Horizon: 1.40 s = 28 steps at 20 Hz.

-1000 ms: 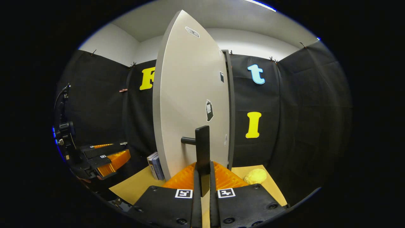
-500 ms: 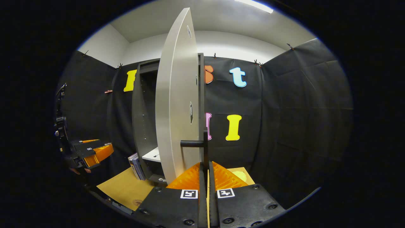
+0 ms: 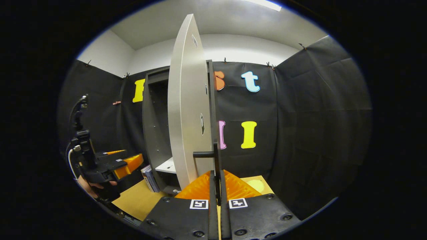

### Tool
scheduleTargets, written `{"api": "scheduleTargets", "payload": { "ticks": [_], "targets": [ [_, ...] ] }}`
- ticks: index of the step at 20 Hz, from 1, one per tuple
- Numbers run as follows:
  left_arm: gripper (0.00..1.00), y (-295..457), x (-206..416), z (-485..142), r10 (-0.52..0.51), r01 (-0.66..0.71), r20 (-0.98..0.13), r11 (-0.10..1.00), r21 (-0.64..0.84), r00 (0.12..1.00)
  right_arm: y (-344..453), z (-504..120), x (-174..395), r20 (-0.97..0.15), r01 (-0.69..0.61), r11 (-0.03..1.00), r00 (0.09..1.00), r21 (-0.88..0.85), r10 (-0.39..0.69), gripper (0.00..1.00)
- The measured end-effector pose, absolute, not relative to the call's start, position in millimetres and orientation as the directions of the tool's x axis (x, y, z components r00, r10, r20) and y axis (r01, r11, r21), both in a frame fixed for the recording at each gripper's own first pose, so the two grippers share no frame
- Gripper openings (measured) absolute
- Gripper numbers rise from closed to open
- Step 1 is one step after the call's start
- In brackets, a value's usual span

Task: Open the cabinet door with the right hand, grasp the bottle in the cabinet with the left hand and place it on the coaster, then close the cabinet door with the right hand.

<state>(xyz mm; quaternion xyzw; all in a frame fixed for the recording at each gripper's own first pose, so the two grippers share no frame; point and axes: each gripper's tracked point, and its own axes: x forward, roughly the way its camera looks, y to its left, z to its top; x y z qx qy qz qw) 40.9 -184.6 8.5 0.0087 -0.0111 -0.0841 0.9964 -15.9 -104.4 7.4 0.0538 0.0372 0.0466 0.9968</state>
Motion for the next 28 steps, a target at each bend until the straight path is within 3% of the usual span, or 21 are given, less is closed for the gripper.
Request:
{"api": "scheduleTargets", "payload": {
  "ticks": [2,3,7,10,11,18,28],
  "targets": [
    [0.92,-196.1,63.7,8.3,-0.181,0.181,0.026,0.983,0.02,0.983,-115.9,9.4,-25.9,-0.063,-0.075,0.992,0.995,0.103,0.082,0.08],
    [0.96,-200.5,75.9,6.6,-0.184,0.184,0.026,0.983,0.023,0.983,-119.0,11.6,-36.1,-0.053,-0.081,0.991,0.995,0.107,0.087,0.0],
    [0.94,-217.5,128.0,-5.0,-0.186,0.185,0.012,0.982,0.049,0.983,-153.9,10.8,-41.5,-0.035,0.014,0.996,0.999,0.087,-0.011,0.65],
    [0.93,-228.5,167.7,-21.0,-0.179,0.18,-0.007,0.983,0.042,0.984,-179.8,6.0,-48.1,-0.029,0.106,0.991,0.994,0.076,-0.104,0.99],
    [0.93,-232.8,181.1,-28.4,-0.182,0.182,-0.018,0.983,0.035,0.983,-188.3,6.1,-51.0,-0.024,0.132,0.989,0.991,0.073,-0.131,0.96],
    [0.93,-240.3,270.8,-59.0,-0.129,0.131,-0.051,0.991,0.02,0.99,-224.0,-7.4,-59.0,-0.031,0.22,0.974,0.975,0.055,-0.219,0.98],
    [0.93,-245.3,353.3,-89.2,-0.072,0.072,-0.092,0.997,-0.004,0.993,-261.5,-24.1,-51.1,-0.057,0.268,0.961,0.963,0.07,-0.264,0.98]
  ]
}}
